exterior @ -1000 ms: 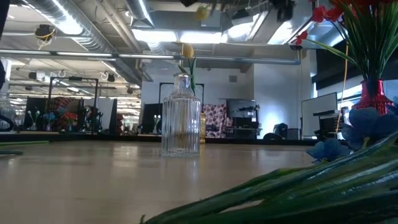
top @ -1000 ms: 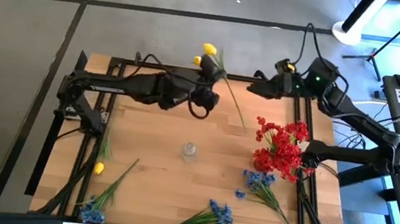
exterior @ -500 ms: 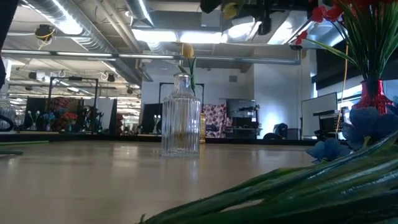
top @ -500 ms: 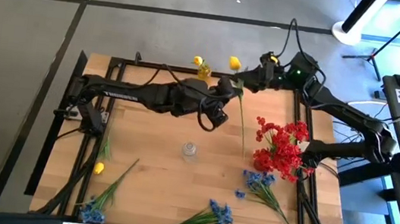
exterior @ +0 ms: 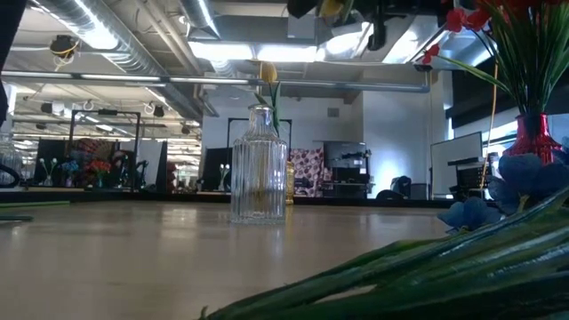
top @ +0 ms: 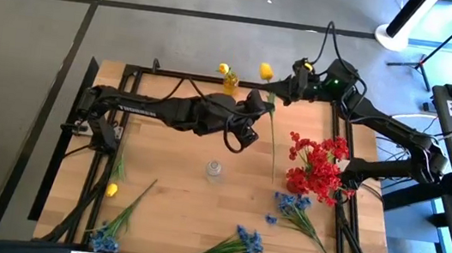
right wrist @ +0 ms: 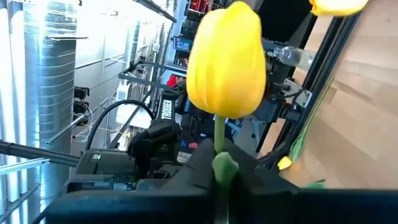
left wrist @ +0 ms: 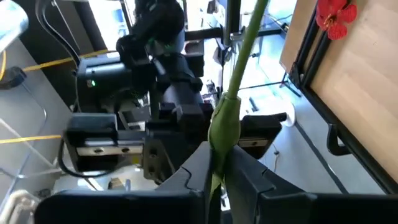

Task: Sort flowers into vase by color
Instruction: Put the bottom yellow tulip into the yellow vase

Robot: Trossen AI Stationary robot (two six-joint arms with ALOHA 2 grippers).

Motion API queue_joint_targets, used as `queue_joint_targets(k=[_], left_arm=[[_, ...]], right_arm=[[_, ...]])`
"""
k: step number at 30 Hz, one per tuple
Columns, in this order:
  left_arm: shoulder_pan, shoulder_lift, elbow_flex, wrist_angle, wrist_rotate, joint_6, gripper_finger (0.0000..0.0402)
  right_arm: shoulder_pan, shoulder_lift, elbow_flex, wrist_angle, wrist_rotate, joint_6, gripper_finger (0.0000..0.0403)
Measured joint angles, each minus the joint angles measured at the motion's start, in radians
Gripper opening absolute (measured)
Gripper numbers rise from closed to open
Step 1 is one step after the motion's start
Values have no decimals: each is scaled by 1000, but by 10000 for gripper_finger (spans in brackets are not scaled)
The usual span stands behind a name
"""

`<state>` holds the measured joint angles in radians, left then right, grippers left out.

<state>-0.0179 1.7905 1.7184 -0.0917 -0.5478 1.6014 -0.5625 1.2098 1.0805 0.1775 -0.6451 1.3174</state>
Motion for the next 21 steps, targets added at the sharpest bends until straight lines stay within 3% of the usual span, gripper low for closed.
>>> queue_joint_targets(k=[5,10,16,21], left_arm=[[-31,-12,0,6,-52,-126,51],[-54,-82,0,-94,-131,-415,79],[-60,-243,0,-600,-144,-1067,107],[-42,-352,-7,-1042,26,-1725,107]], right_arm=[[0,-1,0,10,-1,-35,16],[-4,-2,1,110,77,-89,9],[-84,-2,1,251,238,-223,5],[-93,16,2,328,556,-721,7]])
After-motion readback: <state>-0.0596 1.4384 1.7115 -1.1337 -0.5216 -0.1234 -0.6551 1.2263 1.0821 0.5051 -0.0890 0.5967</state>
